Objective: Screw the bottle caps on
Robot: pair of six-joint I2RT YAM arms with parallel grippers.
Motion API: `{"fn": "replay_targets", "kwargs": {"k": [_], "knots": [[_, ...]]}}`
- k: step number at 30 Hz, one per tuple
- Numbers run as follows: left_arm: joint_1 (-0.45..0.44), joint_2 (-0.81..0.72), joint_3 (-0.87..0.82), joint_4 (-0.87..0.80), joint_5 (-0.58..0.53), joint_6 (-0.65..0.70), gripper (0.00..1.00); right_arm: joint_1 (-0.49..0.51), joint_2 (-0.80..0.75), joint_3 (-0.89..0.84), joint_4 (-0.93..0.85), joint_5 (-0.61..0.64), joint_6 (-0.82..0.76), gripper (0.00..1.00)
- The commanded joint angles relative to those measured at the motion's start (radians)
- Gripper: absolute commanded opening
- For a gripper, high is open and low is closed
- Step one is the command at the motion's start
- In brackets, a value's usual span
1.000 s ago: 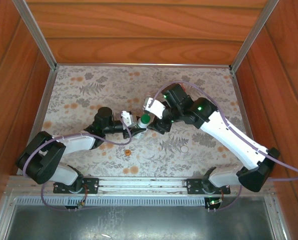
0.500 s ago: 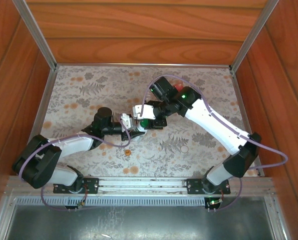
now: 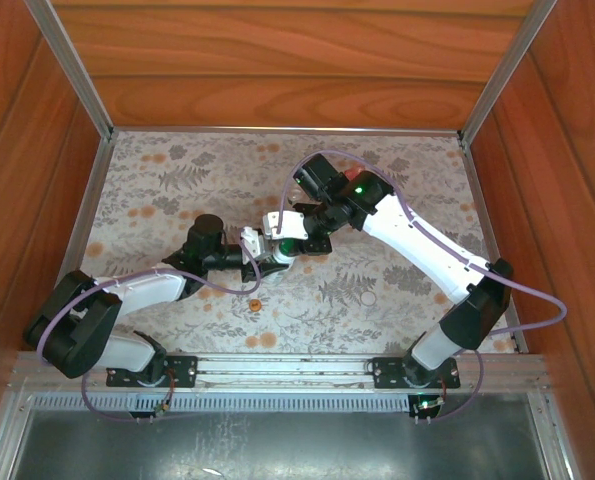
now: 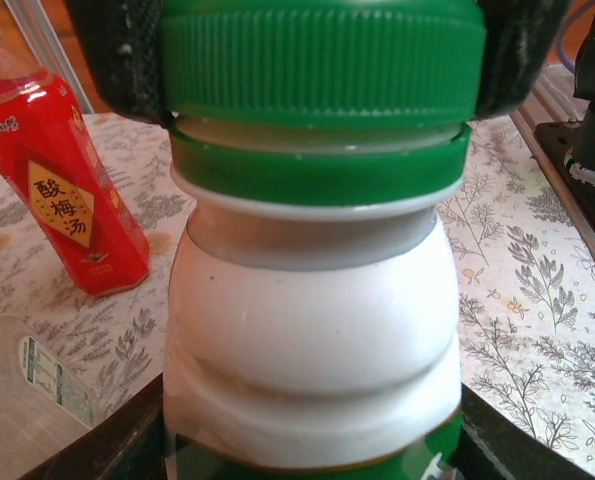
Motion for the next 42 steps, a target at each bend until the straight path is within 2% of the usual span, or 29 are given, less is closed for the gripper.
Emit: {"fn": "replay_targets", "kwargs": {"k": [1, 4, 7, 9, 12, 15, 17, 18, 22, 24, 25, 29, 33, 42], "knots": [[0.009, -0.007, 0.039, -0.005, -0.012, 0.019, 0.51, -0.008, -0.004, 0.004, 0.008, -0.004, 0.075, 0.39], [0.007, 0.001, 0.055, -0.005, -0.065, 0.029, 0.51, -0.009, -0.007, -0.004, 0.108, 0.032, 0.35, 0.32], [0.009, 0.01, 0.059, -0.005, -0.094, 0.047, 0.52, -0.007, -0.023, -0.039, 0.218, 0.106, 0.751, 0.23], [0.009, 0.016, 0.064, -0.004, -0.098, 0.051, 0.52, -0.005, -0.032, -0.057, 0.216, 0.113, 0.978, 0.14], [0.01, 0.028, 0.066, -0.005, -0.091, 0.048, 0.52, 0.005, -0.031, -0.053, 0.186, 0.111, 1.3, 0.12], [0.01, 0.037, 0.07, -0.005, -0.084, 0.044, 0.52, 0.014, -0.031, -0.062, 0.195, 0.059, 1.382, 0.19], [0.009, 0.035, 0.07, -0.005, -0.082, 0.041, 0.52, 0.014, -0.032, -0.059, 0.179, 0.081, 1.325, 0.23], [0.009, 0.032, 0.067, -0.005, -0.083, 0.04, 0.52, 0.014, -0.033, -0.052, 0.161, 0.087, 1.24, 0.28], [0.011, 0.009, 0.04, -0.004, -0.087, 0.044, 0.52, 0.013, -0.066, -0.05, 0.108, 0.105, 0.871, 0.51], [0.012, -0.001, 0.025, -0.006, -0.081, 0.052, 0.52, 0.013, -0.107, -0.085, 0.097, 0.058, 0.585, 0.63], [0.012, -0.003, 0.021, -0.006, -0.076, 0.053, 0.52, 0.014, -0.126, -0.106, 0.106, 0.056, 0.495, 0.69], [0.012, 0.0, 0.017, -0.011, -0.031, 0.048, 0.52, 0.013, -0.174, -0.149, 0.119, 0.018, 0.136, 0.77], [0.012, 0.001, 0.02, -0.017, 0.006, 0.042, 0.52, 0.009, -0.121, -0.071, 0.017, -0.026, -0.056, 0.79], [0.012, -0.008, 0.02, -0.028, 0.034, 0.039, 0.52, 0.004, -0.008, 0.019, -0.014, -0.003, -0.081, 0.6]]}}
